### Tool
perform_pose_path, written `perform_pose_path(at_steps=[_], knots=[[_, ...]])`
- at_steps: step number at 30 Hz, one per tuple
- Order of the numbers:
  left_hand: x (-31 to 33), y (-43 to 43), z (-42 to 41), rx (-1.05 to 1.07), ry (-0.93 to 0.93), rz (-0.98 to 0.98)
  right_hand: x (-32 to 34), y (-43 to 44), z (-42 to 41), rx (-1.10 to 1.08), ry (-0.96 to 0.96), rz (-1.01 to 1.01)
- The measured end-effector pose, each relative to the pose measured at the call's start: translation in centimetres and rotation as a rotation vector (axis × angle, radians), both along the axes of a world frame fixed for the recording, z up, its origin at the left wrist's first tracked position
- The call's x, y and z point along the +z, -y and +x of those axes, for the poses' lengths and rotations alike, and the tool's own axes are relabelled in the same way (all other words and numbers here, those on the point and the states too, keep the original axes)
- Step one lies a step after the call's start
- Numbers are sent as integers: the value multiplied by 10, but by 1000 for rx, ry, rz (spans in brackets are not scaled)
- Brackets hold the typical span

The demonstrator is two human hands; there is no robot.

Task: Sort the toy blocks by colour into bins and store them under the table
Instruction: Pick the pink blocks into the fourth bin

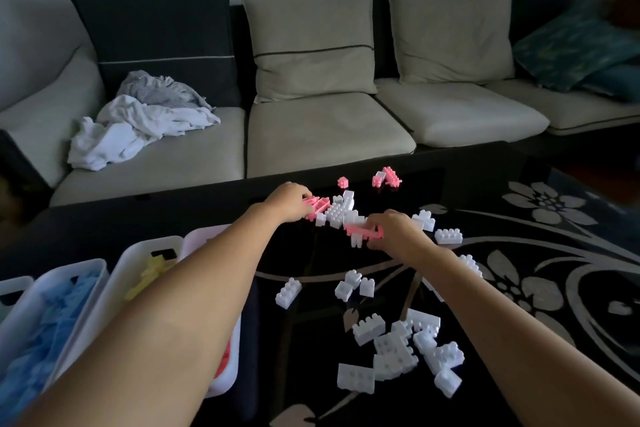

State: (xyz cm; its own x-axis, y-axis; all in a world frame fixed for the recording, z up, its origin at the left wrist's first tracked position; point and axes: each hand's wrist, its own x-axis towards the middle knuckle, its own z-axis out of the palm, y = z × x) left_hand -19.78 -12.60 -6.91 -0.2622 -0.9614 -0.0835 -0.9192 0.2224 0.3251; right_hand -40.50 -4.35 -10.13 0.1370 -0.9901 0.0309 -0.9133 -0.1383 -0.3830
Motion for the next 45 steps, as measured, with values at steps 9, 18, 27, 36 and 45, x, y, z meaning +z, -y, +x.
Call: perform_pose_path(at_steps=[9, 18, 27, 36, 45], knots=[[-12, -5, -18, 25, -168, 88, 9, -18, -8, 61, -110, 65], [-9, -41, -30, 138, -37, 227, 39, -52, -19, 49, -323, 153], [7, -71, -23, 144, -543, -49, 54, -67, -40, -290, 622, 59], [57, -119, 34, 341, -1430, 408, 70, -68, 4, -356, 1978, 620], [51, -139, 134, 497, -1070, 511, 76, -72, 83, -116, 1597, 758]])
